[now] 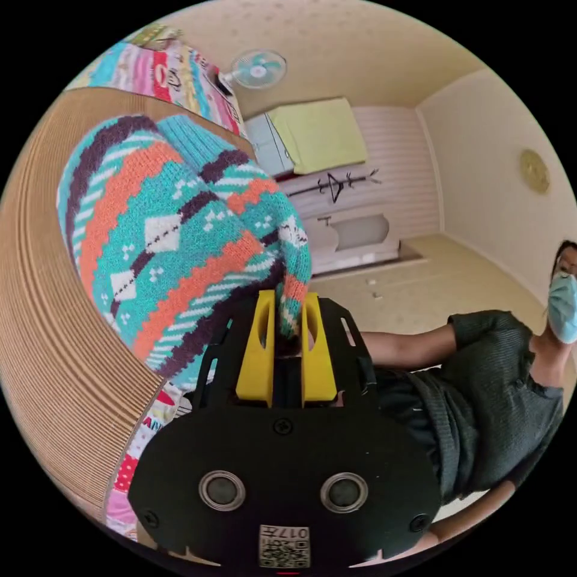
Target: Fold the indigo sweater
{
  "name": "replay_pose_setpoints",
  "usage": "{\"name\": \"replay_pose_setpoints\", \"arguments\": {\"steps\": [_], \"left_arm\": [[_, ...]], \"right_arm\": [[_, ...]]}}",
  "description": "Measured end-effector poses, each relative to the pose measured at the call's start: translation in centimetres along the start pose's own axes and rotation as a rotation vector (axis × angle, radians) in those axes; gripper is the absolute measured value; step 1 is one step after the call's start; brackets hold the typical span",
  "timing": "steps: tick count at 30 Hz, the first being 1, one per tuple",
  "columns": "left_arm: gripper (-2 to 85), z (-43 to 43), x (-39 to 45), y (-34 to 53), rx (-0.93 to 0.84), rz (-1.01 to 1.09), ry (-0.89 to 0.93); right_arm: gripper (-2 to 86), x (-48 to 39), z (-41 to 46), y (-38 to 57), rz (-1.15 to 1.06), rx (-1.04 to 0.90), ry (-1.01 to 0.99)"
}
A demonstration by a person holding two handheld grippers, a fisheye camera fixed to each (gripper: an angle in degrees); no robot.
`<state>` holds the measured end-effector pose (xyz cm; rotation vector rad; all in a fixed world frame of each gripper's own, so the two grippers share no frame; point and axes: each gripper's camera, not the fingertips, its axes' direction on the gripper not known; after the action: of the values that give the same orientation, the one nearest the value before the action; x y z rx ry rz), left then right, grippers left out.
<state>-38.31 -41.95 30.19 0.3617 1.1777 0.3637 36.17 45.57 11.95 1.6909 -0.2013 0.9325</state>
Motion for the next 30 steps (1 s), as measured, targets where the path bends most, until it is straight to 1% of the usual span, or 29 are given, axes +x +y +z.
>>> {"name": "replay_pose_setpoints", "arguments": {"steps": [1, 2, 3, 4, 6, 8, 10, 11, 12, 13, 14, 15, 16, 17, 18, 20, 22, 23, 24, 26, 28, 30], "left_arm": [[10.0, 4.2, 1.6, -1.9, -0.092, 0.035, -0.035], [11.4, 6.3, 2.2, -2.6, -0.143, 0.055, -0.042], [12.9, 10.4, 2.9, -3.5, -0.27, 0.102, -0.037], [13.1, 14.0, 3.2, -3.9, -0.407, 0.143, -0.022], [11.0, 17.3, 3.0, -3.6, -0.538, 0.185, 0.031], [10.1, 17.9, 2.2, -2.9, -0.527, 0.174, 0.037], [10.2, 15.9, -0.5, -1.8, -0.392, 0.043, -0.1], [10.4, 15.1, -1.4, -1.5, -0.344, -0.007, -0.146], [11.5, 13.3, -3.3, -0.9, -0.251, -0.119, -0.229], [13.4, 11.5, -5.3, -0.2, -0.164, -0.241, -0.293], [14.1, 10.7, -6.3, 0.2, -0.128, -0.303, -0.317], [15.6, 9.6, -8.3, 0.9, -0.071, -0.414, -0.343], [15.8, 9.2, -10.2, 1.6, -0.048, -0.497, -0.334], [15.9, 9.3, -11.1, 1.8, -0.054, -0.532, -0.324], [14.5, 10.0, -12.6, 2.2, -0.077, -0.564, -0.296], [13.0, 10.7, -13.7, 2.7, -0.087, -0.582, -0.311], [12.4, 11.1, -13.9, 2.6, -0.121, -0.573, -0.287], [12.3, 11.0, -13.9, 2.5, -0.145, -0.572, -0.289], [12.2, 10.7, -13.7, 2.2, -0.192, -0.57, -0.302], [12.2, 10.0, -13.2, 2.2, -0.253, -0.57, -0.366], [12.3, 8.2, -12.8, 3.1, -0.327, -0.562, -0.506], [12.4, 6.2, -12.9, 4.8, -0.326, -0.591, -0.566]], "right_arm": [[0.5, 0.8, -1.8, 0.4, 0.011, 0.062, -0.019], [0.6, 1.8, -3.6, 1.0, 0.037, 0.119, -0.025], [0.6, 2.2, -4.6, 1.2, 0.055, 0.145, -0.023], [0.8, 3.1, -6.4, 1.8, 0.091, 0.188, -0.006], [1.3, 3.6, -9.1, 2.4, 0.127, 0.249, 0.045], [2.5, 3.1, -12.3, 2.6, 0.119, 0.308, 0.153], [4.8, 2.0, -13.8, 2.2, 0.05, 0.326, 0.186], [9.1, 1.2, -14.4, 1.5, -0.003, 0.318, 0.192], [11.2, 0.8, -14.5, 1.1, -0.033, 0.306, 0.188], [14.9, 0.1, -14.4, 0.0, -0.084, 0.258, 0.179], [17.6, -0.6, -13.8, -1.3, -0.117, 0.192, 0.183], [18.4, -0.9, -13.4, -2.0, -0.132, 0.156, 0.193], [19.9, -1.6, -12.2, -3.3, -0.159, 0.081, 0.226], [21.2, -2.2, -10.7, -4.6, -0.176, -0.003, 0.265], [21.5, -2.4, -9.8, -5.3, -0.181, -0.047, 0.278], [22.4, -2.5, -5.5, -7.5, -0.185, -0.255, 0.248], [22.3, -2.4, -2.2, -8.6, -0.133, -0.37, 0.231], [21.9, -3.1, -0.7, -8.9, -0.11, -0.396, 0.339], [21.6, -3.7, 0.2, -8.9, -0.123, -0.417, 0.405], [20.5, -6.1, 4.4, -8.6, -0.191, -0.541, 0.561], [19.9, -7.5, 7.7, -8.1, -0.239, -0.625, 0.611], [19.6, -8.4, 10.9, -7.6, -0.27, -0.671, 0.643]]}}
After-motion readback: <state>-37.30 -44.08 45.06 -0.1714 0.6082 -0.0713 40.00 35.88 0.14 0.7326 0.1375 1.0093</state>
